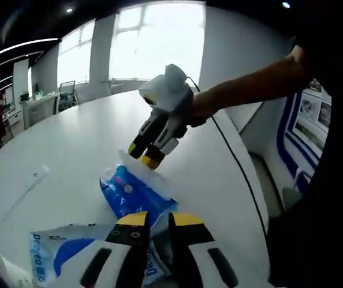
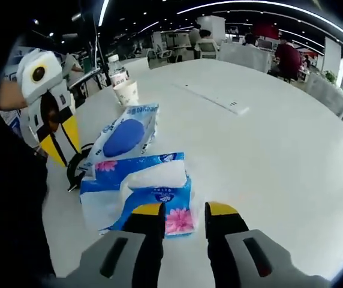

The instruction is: Arrange the tabletop items into an orderly group along one side of the table until the central work area is clear of visible clutter.

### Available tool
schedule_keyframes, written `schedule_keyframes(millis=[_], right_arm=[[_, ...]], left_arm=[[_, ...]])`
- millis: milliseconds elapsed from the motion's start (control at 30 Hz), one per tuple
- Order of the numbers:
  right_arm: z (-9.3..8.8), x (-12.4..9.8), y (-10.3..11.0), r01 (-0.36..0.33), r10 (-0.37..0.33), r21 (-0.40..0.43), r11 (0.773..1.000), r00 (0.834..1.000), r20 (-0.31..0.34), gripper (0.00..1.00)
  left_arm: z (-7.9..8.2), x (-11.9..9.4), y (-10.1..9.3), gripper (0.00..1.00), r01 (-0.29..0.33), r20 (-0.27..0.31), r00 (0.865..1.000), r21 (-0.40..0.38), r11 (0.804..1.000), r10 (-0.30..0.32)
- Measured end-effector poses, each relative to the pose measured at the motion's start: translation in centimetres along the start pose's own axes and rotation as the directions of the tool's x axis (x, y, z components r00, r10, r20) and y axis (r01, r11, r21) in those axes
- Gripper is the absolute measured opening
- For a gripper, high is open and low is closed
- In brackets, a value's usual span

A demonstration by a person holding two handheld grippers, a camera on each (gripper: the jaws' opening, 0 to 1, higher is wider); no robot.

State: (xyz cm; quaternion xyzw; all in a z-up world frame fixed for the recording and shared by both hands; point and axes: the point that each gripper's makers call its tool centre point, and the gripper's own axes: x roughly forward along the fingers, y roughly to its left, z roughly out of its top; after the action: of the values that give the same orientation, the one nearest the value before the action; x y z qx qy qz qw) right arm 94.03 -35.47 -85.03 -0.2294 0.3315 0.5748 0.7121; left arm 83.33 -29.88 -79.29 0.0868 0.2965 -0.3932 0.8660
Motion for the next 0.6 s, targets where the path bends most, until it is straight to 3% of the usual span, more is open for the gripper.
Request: schedule_keyframes(millis=[133,233,400,467,600], right_arm=[[-0.7,0.3,-0.5,-0.003,0.003,0.007,1.0,1.0,-0.012,0.15],[-0.7,0.3,-0.3,-0.005,0.005,0.009,1.0,1.0,-0.013,0.14],[-0.9,0.3,-0.3,0.004,-0.004,0.012,1.0,1.0,-0.016,0.09],[-0.9,0.3,-0.5,0.006,-0.006,0.017,1.0,1.0,-0.014,0.08],[-1.1,0.5,-0.7,0.01,-0.01,0.02,1.0,1.0,-0.012,0.05]], left_arm=[[-0.1,0.9,-0.5,0.09,0.057,-0.018,0.998,0.01,0.998,-0.056],[-0.9,1.5,-0.7,0.09,0.08,-0.054,0.996,0.063,0.995,-0.077],[-1.3,2.0,-1.2,0.09,0.085,-0.095,0.993,0.099,0.991,-0.076],[-1.5,2.1,-0.8,0.09,0.065,-0.111,0.993,0.17,0.983,-0.046],[-1.9,2.7,-1.1,0.06,0.089,-0.122,0.99,0.153,0.984,-0.07]])
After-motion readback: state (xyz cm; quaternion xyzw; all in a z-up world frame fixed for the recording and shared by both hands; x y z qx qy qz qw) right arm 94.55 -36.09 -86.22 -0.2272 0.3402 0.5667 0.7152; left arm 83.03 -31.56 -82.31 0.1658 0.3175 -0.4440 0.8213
